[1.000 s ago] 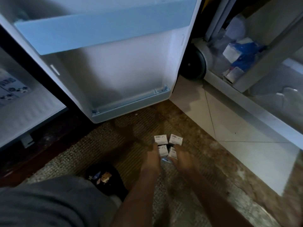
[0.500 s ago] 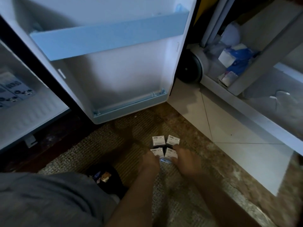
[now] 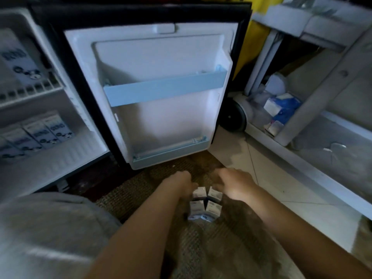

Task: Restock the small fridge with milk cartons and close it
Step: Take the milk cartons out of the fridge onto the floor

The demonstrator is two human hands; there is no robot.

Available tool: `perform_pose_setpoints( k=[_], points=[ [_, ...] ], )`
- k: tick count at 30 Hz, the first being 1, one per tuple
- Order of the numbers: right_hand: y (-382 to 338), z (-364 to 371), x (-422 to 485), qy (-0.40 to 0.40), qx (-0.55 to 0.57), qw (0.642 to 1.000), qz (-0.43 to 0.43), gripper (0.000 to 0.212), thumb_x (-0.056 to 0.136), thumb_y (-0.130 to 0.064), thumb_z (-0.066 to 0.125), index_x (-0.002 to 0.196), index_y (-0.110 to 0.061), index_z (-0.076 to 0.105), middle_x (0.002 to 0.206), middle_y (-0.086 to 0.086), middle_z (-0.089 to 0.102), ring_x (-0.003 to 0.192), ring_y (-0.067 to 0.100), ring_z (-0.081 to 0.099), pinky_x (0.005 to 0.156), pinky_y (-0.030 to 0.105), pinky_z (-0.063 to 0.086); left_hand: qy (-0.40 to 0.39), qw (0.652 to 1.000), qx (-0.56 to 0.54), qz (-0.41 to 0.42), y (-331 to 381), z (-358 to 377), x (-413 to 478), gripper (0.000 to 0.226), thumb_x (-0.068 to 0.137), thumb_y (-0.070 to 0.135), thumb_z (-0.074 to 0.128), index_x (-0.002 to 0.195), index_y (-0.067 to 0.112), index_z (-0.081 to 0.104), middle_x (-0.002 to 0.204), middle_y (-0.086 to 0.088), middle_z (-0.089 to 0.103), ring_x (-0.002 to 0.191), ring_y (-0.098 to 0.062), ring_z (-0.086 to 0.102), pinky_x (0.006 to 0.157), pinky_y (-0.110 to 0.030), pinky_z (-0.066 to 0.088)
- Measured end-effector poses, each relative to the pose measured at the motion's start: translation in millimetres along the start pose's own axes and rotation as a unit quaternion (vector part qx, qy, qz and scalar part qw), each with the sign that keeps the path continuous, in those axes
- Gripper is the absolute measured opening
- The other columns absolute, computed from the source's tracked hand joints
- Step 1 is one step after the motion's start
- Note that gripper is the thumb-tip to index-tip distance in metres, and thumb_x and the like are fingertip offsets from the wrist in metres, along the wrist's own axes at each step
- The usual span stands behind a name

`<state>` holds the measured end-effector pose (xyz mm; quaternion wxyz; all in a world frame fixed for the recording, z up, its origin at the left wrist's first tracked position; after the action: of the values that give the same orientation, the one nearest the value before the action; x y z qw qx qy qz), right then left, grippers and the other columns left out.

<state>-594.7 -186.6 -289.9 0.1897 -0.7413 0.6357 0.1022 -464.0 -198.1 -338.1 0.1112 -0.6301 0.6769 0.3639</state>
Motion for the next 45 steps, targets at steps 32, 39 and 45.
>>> perform_pose_setpoints(
  k=[32, 39, 45],
  points=[
    [-407, -204, 58, 0.179, 0.064, 0.938, -0.289, 0.031, 0.094, -0.018, 0.051, 0.125, -0.016, 0.053, 0.128, 0.006, 0.054, 0.116, 0.026, 0.052, 0.097, 0.039, 0.045, 0.428, 0.872, -0.234, -0.043, -278, -285, -198, 0.035, 0.098, 0.027, 0.045, 0.13, 0.013, 0.048, 0.132, -0.01, 0.055, 0.105, -0.022, 0.061, 0.082, -0.031, 0.052],
    [-447, -209, 107, 0.257, 0.096, 0.906, -0.323, 0.059, 0.093, -0.012, 0.054, 0.146, -0.016, 0.029, 0.151, 0.001, 0.033, 0.137, 0.022, 0.035, 0.111, 0.037, 0.033, 0.449, 0.852, -0.266, -0.045, -315, -311, -161, 0.042, 0.096, 0.025, 0.05, 0.136, 0.015, 0.041, 0.139, -0.006, 0.044, 0.103, -0.019, 0.058, 0.08, -0.019, 0.046],
    [-461, -223, 130, 0.332, -0.006, 0.896, -0.295, 0.062, 0.09, -0.021, 0.058, 0.144, -0.023, 0.028, 0.148, -0.001, 0.036, 0.138, 0.023, 0.029, 0.112, 0.036, 0.028, 0.453, 0.834, -0.312, -0.037, -331, -336, -125, 0.066, 0.092, 0.021, 0.056, 0.147, 0.023, 0.02, 0.148, -0.006, 0.036, 0.134, -0.027, 0.039, 0.111, -0.04, 0.035]
  ],
)
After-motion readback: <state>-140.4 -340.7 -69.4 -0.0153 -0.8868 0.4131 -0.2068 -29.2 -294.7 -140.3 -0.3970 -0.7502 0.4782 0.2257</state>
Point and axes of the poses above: each hand's wrist, its own x-axis towards the middle knuckle, its own z-axis out of the palm, y = z × x, the point moved 8 cm from there along x, towards the middle knuckle
